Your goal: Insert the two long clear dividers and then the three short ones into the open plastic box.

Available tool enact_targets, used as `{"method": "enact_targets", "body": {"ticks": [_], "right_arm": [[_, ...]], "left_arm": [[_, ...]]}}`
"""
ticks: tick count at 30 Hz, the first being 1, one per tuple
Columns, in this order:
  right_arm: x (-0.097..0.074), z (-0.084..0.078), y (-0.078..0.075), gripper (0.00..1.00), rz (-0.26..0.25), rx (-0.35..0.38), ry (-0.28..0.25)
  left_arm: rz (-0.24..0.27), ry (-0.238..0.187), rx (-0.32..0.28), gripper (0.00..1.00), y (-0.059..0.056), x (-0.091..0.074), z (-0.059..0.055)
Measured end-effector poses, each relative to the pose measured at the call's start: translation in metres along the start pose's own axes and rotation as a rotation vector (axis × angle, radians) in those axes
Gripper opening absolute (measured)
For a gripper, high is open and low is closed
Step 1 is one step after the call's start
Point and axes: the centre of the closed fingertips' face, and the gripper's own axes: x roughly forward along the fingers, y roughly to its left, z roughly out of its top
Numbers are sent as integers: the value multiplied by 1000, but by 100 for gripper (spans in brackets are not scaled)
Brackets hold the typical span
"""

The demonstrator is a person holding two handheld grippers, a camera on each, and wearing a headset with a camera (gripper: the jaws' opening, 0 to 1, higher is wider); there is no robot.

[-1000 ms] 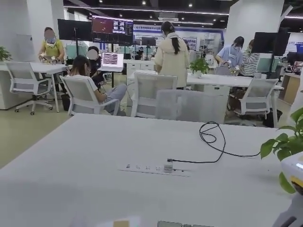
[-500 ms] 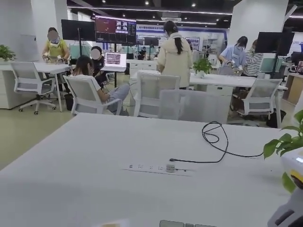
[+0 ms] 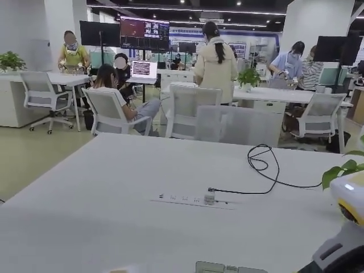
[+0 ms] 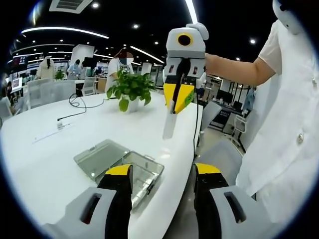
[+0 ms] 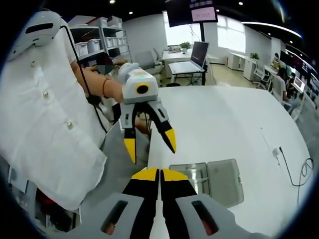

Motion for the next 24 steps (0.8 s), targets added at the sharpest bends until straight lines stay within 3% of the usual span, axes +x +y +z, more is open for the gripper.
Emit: {"method": "enact_targets", "body": {"ticks": [4, 10, 24], "right_arm": [[5, 0, -7, 3, -12, 4, -2], [25, -3, -30, 3, -48, 22, -16], [74, -27, -66, 3, -73, 40, 5]], "left_arm": [[21, 23, -14, 53, 6, -2, -10], [62, 52, -53, 65, 17, -4, -28], [76, 82, -85, 82, 21, -5, -54]]}}
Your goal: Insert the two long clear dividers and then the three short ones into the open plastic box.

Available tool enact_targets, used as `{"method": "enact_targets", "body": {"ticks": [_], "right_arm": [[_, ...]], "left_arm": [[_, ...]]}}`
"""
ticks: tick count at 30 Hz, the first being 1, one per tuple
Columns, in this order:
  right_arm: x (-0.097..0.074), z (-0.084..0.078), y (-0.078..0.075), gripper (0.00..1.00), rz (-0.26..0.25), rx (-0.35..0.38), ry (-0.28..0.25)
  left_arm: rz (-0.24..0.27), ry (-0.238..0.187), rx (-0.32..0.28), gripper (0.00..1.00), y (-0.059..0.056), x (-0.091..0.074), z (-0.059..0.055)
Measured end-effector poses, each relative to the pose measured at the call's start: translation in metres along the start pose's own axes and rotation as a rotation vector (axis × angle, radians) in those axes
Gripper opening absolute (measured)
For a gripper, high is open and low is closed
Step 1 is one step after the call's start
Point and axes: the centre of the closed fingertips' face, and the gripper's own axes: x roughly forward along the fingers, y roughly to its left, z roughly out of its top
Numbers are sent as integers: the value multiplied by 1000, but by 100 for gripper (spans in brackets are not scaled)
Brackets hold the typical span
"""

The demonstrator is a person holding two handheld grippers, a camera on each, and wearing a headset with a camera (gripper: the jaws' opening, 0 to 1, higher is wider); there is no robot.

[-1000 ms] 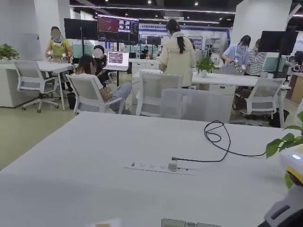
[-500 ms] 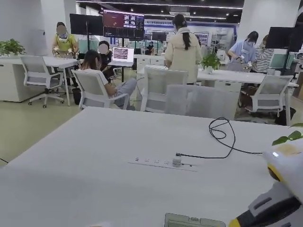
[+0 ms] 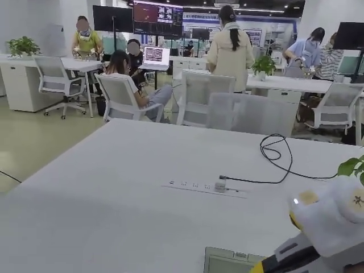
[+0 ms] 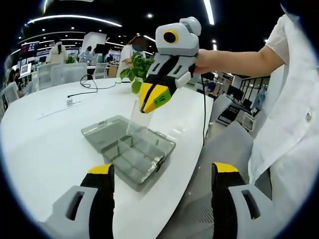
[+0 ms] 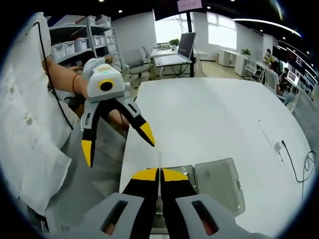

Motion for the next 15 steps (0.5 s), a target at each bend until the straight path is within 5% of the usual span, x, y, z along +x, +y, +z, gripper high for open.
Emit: {"method": "enact_targets", "body": {"ticks": [15], "right_arm": [[30, -27, -14, 3, -18, 16, 29]], "left_arm": [[-8, -1, -2, 92, 0, 2, -5]]}}
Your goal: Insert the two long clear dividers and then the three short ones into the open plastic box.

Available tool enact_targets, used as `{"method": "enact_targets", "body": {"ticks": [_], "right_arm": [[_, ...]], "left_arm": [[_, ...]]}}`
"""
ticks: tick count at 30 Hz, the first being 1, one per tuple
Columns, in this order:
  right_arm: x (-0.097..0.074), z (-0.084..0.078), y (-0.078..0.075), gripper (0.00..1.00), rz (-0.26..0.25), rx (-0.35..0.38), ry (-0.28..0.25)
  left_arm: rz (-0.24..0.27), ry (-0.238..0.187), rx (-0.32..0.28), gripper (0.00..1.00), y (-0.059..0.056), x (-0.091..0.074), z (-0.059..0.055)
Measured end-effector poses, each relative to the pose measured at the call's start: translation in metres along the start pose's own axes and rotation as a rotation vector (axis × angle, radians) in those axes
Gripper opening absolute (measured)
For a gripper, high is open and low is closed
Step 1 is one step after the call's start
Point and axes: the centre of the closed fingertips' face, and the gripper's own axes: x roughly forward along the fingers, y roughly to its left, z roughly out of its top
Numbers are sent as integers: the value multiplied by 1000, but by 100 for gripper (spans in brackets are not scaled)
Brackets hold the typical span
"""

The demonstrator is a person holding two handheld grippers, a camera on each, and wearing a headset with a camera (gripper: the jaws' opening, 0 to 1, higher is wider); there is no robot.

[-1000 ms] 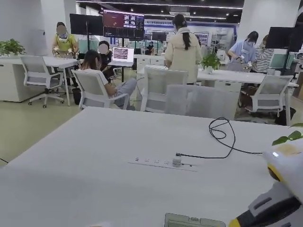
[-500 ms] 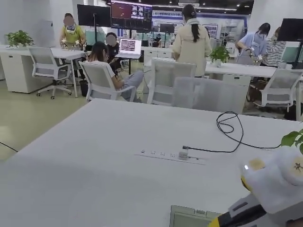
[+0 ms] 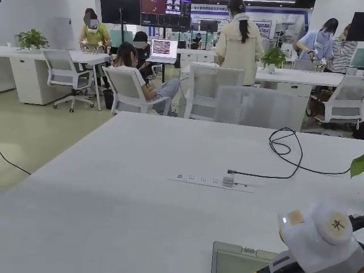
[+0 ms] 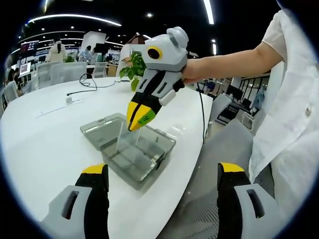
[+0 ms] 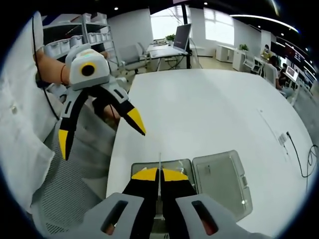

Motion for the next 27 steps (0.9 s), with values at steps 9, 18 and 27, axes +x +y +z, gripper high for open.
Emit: {"method": "enact_targets", "body": {"ticks": [9, 18, 27], "right_arm": [[7, -7, -2, 3, -7, -7, 9], [19, -6, 1, 3, 2, -64, 28], [34, -14, 0, 2, 7, -82, 68]], "left_arm": [[-5, 3, -7, 92, -2, 0, -3], [-7, 0, -11, 93, -2, 1, -3], [-10, -4, -7, 95, -2, 2, -3]]}}
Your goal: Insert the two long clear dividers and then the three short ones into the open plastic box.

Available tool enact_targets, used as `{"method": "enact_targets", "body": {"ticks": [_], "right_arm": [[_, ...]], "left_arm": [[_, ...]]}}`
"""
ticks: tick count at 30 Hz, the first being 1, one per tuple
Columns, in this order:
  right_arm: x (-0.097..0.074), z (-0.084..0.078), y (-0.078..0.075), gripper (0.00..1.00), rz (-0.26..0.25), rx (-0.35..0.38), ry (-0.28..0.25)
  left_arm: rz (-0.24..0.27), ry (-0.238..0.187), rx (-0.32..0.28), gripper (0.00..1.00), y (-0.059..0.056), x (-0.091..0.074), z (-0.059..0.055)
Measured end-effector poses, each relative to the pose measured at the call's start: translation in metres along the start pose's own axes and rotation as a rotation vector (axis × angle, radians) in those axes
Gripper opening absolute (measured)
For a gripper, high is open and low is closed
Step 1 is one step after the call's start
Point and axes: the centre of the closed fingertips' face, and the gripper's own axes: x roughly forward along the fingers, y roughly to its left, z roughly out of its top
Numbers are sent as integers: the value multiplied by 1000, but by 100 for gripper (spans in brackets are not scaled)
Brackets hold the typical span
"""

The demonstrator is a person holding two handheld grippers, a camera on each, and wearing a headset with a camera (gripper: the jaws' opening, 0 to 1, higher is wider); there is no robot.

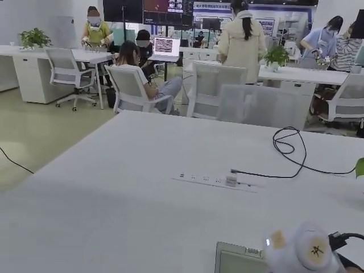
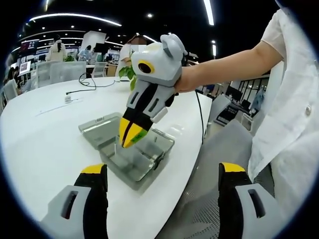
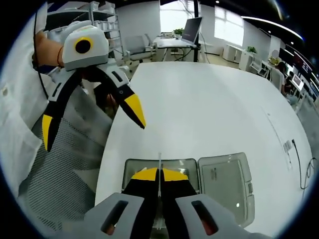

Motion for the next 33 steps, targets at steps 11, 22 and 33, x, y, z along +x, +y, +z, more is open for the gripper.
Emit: {"method": "enact_targets", "body": {"ticks": [11, 22, 33], "right_arm": [[11, -8, 0, 3, 6, 12, 23], [24, -16, 0, 3, 18, 2, 73], [29, -22, 1, 3, 21, -19, 117]], "left_arm": [[-9, -8, 17, 97, -3, 0, 0], [-12, -3, 14, 96, -2, 1, -2], [-16, -5, 11, 96, -1, 3, -2]]}}
